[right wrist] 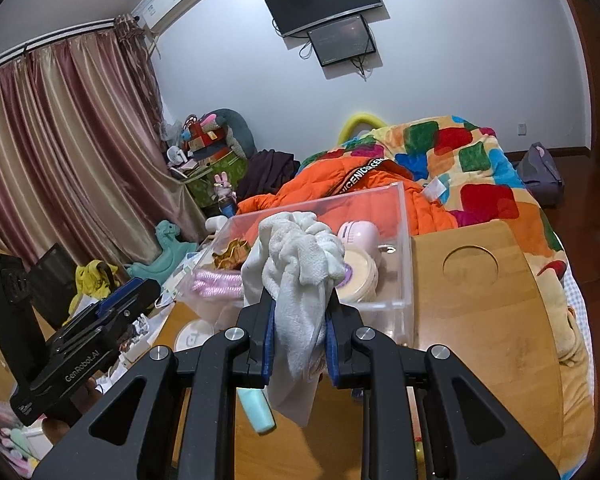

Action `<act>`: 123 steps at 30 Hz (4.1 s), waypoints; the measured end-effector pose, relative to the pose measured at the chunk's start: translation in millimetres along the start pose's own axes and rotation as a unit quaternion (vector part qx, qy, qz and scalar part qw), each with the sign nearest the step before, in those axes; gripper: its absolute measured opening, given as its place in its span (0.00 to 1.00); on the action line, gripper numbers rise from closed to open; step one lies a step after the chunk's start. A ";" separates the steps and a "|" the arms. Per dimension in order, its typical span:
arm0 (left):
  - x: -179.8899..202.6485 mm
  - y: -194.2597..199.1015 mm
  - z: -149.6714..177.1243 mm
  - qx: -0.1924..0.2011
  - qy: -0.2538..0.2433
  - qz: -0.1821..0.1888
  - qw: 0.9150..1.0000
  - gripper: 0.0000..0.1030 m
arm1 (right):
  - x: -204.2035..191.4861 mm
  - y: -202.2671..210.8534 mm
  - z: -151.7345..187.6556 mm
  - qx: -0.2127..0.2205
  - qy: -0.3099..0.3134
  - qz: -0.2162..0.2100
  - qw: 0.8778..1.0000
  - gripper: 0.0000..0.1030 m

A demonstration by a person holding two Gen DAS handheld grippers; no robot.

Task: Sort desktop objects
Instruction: 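Carry soap bar and white bag over the clear box with both grippers, then release soap bar and white bag into the box, opening both grippers, then reach left gripper to white round container while right reaches yellow-green beads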

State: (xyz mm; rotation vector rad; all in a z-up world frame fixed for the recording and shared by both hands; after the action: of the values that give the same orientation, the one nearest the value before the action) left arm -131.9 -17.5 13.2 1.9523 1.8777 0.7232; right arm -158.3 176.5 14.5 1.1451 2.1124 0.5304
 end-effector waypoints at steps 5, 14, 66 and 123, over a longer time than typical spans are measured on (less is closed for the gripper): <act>-1.3 -9.1 -15.7 -0.003 0.001 0.006 1.000 0.40 | 3.0 -8.1 -14.5 0.001 -0.010 -0.007 1.000 0.17; -13.0 -31.7 -39.2 -0.011 -0.004 -0.017 1.000 0.40 | 2.5 -36.5 -37.7 -0.008 -0.036 -0.017 0.999 0.18; -17.8 -30.1 -39.0 -0.045 -0.031 -0.054 0.997 0.88 | 19.4 -7.8 -23.1 0.017 0.025 0.193 0.981 0.81; -51.4 -72.5 87.4 -0.168 0.039 -0.059 0.983 0.63 | 6.7 -99.2 55.0 -0.110 0.029 0.173 0.978 0.27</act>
State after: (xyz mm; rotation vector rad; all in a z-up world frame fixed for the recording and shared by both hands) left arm -141.3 -54.1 -105.6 1.6122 1.7603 1.0172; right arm -178.3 131.3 -87.8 1.3853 1.8511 0.9433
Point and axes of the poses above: each gripper's, at about its wrist camera, not at the fingertips, and y roughly against the way its jaws point, x to its right, z to its underside, the point moved 5 cm from there along -y, roughly the way its jaws point, and after that the axes turned 10 degrees about -x, right-handed, at the moved point
